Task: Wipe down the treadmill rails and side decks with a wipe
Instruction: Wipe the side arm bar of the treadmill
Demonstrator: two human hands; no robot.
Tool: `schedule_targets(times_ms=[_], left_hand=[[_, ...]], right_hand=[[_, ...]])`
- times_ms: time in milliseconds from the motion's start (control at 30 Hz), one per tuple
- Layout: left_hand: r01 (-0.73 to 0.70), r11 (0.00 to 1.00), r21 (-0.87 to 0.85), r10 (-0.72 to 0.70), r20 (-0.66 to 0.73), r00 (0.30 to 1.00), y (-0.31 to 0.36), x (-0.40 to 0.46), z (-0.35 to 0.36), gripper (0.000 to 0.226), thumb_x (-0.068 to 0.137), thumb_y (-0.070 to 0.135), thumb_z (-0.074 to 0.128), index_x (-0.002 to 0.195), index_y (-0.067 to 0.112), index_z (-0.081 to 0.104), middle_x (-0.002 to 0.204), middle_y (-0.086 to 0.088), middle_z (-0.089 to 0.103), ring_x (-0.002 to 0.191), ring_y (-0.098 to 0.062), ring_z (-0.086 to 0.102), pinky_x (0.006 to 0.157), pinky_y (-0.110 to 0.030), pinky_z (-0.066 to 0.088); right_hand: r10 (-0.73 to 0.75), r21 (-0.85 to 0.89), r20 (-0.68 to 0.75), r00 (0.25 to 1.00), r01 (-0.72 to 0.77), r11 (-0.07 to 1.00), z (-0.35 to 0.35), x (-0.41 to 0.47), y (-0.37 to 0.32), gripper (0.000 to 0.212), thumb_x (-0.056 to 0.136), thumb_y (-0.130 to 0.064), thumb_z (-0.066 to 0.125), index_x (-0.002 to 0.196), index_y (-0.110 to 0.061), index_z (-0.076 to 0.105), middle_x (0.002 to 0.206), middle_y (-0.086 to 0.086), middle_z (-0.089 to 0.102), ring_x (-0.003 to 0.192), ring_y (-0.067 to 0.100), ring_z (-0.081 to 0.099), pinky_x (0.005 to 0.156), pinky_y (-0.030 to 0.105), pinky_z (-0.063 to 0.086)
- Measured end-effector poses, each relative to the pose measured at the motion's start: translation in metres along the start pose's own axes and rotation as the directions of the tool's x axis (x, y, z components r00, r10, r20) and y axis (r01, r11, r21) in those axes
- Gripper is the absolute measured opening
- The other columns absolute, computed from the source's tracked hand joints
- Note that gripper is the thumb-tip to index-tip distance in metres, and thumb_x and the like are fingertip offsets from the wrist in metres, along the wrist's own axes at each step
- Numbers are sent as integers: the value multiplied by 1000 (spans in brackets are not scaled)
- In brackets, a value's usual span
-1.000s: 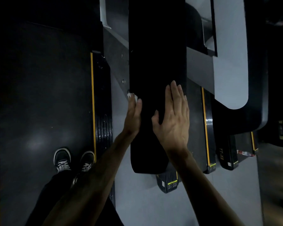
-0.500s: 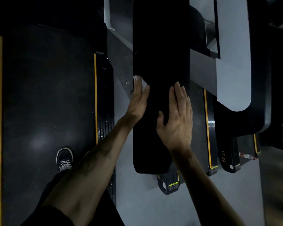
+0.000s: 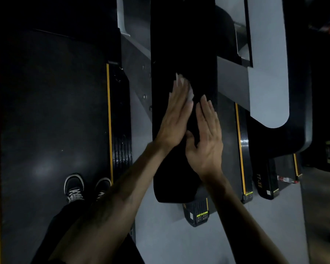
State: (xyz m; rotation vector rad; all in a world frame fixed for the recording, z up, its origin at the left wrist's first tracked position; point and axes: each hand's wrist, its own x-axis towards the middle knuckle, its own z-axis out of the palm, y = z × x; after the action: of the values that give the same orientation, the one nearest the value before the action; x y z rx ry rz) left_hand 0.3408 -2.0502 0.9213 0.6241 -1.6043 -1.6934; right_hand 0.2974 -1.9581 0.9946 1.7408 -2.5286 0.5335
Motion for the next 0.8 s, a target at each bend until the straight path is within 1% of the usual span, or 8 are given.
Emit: schedule_targets(times_ms=[133, 333, 400, 467, 533, 600, 700, 800], left_hand=[[118, 992, -41, -120, -45, 992, -12, 33, -10, 66, 110, 44, 22, 165, 17, -2, 172, -1, -14, 158, -12, -13, 128, -53, -5], [290, 939, -184, -305, -63, 950, -27, 8, -6, 71, 108, 55, 26, 165, 24, -3, 173, 8, -8, 157, -4, -8, 130, -50, 2], [243, 946, -215, -260, -55, 964, -29, -6, -4, 71, 109, 52, 27, 165, 19, 1, 173, 5, -5, 158, -10, -5, 130, -51, 4], [182, 962, -205, -194, -42, 980, -24, -22, -1, 64, 112, 39, 27, 165, 12, 4, 173, 2, -4, 159, -15, -6, 129, -53, 3], [123, 983, -140, -128, -26, 991, -14, -34, 4, 58, 112, 27, 28, 164, 9, 8, 173, -1, -3, 159, -18, -7, 130, -50, 0], [26, 997, -70, -27, -13, 1000, -3, -38, 10, 57, 111, 24, 28, 162, 4, 11, 172, -7, -2, 160, -23, -6, 129, -46, -3], [-58, 998, -1, 58, 27, 998, 12, -16, 8, 60, 110, 27, 26, 161, -1, 9, 171, -7, -5, 160, -25, -4, 129, -48, -5], [-39, 997, 63, 35, 60, 998, 17, 21, 1, 70, 110, 48, 18, 164, 6, 3, 172, -8, -10, 159, -19, -10, 129, -48, -8]], right_hand=[[4, 4, 10, 1000, -4, 1000, -1, 0, 2, 69, 87, 0, 59, 153, 6, 38, 165, 19, 30, 156, 32, 23, 127, 51, 22], [-2, 40, 23, 1000, 1, 999, -2, 1, 4, 70, 87, 1, 58, 153, 6, 38, 165, 19, 31, 156, 33, 22, 123, 58, 25], [5, 98, 13, 1000, -7, 995, -3, 0, 5, 65, 89, 3, 55, 152, 6, 40, 164, 19, 33, 156, 33, 24, 121, 60, 27], [5, 148, 5, 1000, -6, 989, -3, 0, 7, 61, 91, 5, 51, 150, 6, 42, 162, 20, 36, 155, 33, 26, 120, 62, 28], [0, 184, 6, 1000, -1, 983, -4, 1, 8, 60, 90, 6, 50, 149, 7, 44, 162, 20, 37, 155, 33, 27, 121, 61, 28], [12, 220, 15, 1000, -15, 975, -5, 1, 8, 59, 89, 7, 47, 148, 7, 45, 161, 20, 37, 155, 32, 27, 124, 55, 26], [51, 250, 25, 998, -56, 967, -7, 2, 7, 61, 88, 10, 44, 148, 6, 46, 161, 17, 39, 155, 29, 27, 125, 51, 25], [46, 259, 39, 998, -54, 964, -8, 2, 7, 61, 89, 10, 46, 149, 5, 45, 162, 17, 38, 156, 29, 25, 124, 56, 25]])
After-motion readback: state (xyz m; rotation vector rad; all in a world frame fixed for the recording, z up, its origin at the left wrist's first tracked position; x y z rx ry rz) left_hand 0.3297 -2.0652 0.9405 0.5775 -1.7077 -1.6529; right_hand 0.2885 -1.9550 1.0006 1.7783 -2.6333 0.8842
